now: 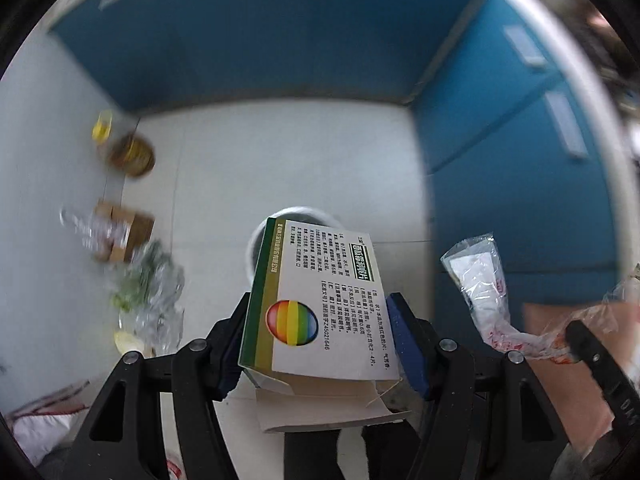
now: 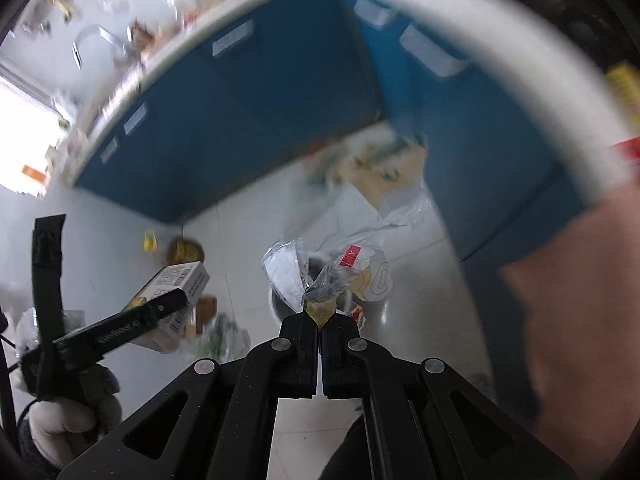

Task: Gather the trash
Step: 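Carry both held items down over the white trash bin, then open both tools to drop the items into the bin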

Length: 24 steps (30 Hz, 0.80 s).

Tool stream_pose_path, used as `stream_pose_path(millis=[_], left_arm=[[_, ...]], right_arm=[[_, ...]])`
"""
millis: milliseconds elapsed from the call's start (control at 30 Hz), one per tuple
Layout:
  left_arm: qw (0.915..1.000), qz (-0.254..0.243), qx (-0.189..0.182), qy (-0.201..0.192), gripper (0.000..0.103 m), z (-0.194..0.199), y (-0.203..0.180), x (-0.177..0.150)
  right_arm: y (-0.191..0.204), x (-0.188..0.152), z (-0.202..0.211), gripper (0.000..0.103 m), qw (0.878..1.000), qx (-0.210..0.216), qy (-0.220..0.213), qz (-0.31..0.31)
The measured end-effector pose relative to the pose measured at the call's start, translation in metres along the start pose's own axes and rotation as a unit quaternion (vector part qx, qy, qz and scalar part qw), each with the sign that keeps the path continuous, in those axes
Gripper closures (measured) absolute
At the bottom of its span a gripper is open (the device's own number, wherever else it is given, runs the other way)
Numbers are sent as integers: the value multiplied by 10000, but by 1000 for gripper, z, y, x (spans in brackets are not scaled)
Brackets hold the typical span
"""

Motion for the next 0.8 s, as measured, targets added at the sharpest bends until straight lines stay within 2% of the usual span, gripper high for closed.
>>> stream_pose_path(millis=[100,200,300,367,500,533,567,600,633,667,733,800], left_arm=[[9992,253,-14,318,41,-82,35,3],[9965,498,-99,667,41,-181,61,4],[9923,684,-246,999,41,-257,75,5],[9894,716,-267,1235,40,-305,82,2],[9839,718,-213,1622,36,-359,97,-8],[9836,699,-221,1648,35,-360,96,-6],[9840,698,-228,1624,30,-362,100,-7],[9849,697,-203,1572,11,-359,103,-8],[9853,683,-178,1558,2,-357,107,-9],[9861,677,-110,1511,0,-354,111,-9],[9893,619,101,1315,0,-343,120,-8],[9919,530,433,1072,0,-322,127,-9]], right_arm=[[8,-18,-108,103,9993,-15,373,-3],[7,-40,-212,103,9975,-125,687,-79],[2,-60,-304,103,9954,-287,910,-99],[-2,-71,-348,103,9939,-361,1038,-77],[0,-85,-432,102,9878,-580,1431,193],[-3,-83,-443,101,9864,-606,1511,245],[-3,-87,-456,95,9845,-572,1633,286],[-3,-89,-462,88,9835,-596,1675,344],[-9,-85,-463,63,9835,-634,1646,413],[-10,-83,-461,42,9840,-636,1595,471],[-12,-80,-452,38,9852,-654,1472,591],[-13,-77,-438,23,9850,-748,1377,728]])
Point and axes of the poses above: each gripper's, at about its wrist camera, not at the fingertips, and z roughly against the way its jaws point, y to its left, x to its top, the point moved 9 cm from there along -z, roughly the way its jaws point, and after that the axes turned 2 degrees about -z, right-handed, at the moved point
